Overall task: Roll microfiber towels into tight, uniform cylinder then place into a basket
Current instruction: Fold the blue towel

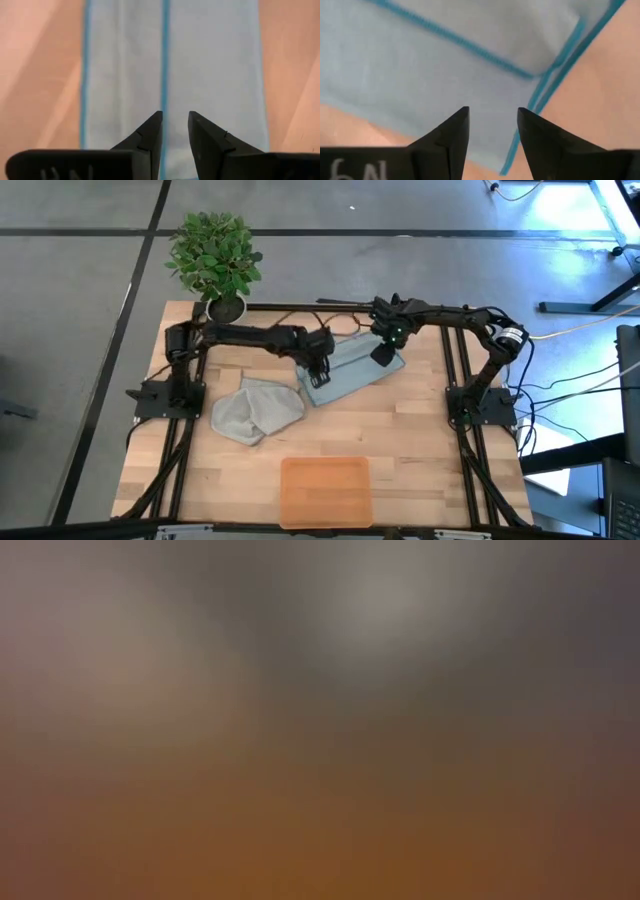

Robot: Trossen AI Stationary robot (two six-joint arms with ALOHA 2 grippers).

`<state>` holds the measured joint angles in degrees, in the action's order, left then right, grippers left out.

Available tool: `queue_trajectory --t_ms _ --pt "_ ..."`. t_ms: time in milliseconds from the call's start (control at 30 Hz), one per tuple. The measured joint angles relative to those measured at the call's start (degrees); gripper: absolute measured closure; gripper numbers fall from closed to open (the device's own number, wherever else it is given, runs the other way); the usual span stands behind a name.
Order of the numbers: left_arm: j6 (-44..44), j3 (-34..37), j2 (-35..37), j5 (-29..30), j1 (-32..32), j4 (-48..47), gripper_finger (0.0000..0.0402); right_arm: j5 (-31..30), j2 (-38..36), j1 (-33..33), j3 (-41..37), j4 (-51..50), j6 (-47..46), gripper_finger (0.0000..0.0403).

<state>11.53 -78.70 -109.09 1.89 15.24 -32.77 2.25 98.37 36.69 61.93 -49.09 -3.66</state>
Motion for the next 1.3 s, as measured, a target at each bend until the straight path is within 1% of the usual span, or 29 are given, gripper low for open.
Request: queue_trajectory --t_ms 200,433,567,867,1100,1300 --pt "0.0 -0.1 -0.9 0.6 4.9 -1.2 0.0317 2.4 0.0 -0.5 -4.0 0.4 -2.0 0.0235" --pt "-0.7 0.3 -3.6 0.4 5.4 0.0 0.0317 2.4 0.0 -0.6 -8.0 4.8 -2.3 0.0235" --pt "-1.0 1.6 -5.3 0.4 5.4 -0.5 0.0317 2.4 -0.2 -0.6 -9.0 6.4 -2.3 0.0235" --pt "-1.1 2.6 -6.4 0.8 3.2 -0.7 0.0317 2.1 -0.2 -0.3 -9.1 9.1 -1.9 0.0235" --pt "1.8 2.6 -6.4 0.3 -0.3 -0.6 0.0317 1.9 0.0 0.1 -9.1 15.2 -1.8 0.0235" --pt "1.9 2.6 -6.4 0.0 -4.1 -0.5 0.0317 1.9 0.1 1.0 -9.2 21.0 -1.9 0.0235"
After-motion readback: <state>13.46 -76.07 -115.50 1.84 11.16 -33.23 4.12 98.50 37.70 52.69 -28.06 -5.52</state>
